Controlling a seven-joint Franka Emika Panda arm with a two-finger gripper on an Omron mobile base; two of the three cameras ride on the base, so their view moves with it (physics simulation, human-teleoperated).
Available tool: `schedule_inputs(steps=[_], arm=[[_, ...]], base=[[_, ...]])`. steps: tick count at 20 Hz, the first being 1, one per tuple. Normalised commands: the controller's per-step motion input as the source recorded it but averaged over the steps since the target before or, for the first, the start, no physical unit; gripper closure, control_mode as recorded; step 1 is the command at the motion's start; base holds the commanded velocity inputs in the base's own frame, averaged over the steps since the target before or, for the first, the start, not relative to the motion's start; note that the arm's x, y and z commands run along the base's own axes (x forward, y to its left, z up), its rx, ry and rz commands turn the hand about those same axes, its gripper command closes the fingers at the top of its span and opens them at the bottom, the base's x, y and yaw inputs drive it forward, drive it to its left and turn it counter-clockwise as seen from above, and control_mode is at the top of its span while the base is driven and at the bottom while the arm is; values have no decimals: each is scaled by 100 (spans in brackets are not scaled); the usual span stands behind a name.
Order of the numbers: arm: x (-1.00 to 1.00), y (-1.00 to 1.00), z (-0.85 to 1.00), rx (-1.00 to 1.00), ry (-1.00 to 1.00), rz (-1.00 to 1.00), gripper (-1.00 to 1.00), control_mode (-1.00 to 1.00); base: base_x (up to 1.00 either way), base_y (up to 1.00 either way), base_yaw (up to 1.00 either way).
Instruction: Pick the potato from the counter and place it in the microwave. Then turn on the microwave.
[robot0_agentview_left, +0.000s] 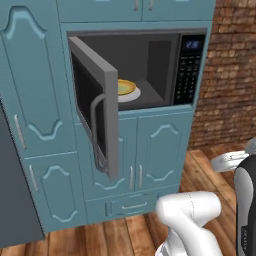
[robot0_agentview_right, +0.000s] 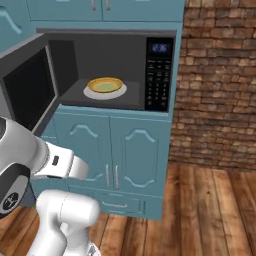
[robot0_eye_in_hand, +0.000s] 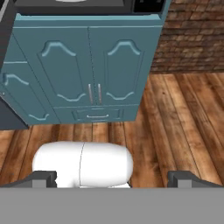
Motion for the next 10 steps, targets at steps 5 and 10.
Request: schedule_inputs(steps=[5,10], arm=[[0,0,0,0,0,0,-100,100],[0,0,0,0,0,0,-100,100]], base=[[-52,8,0],[-50,29,0]])
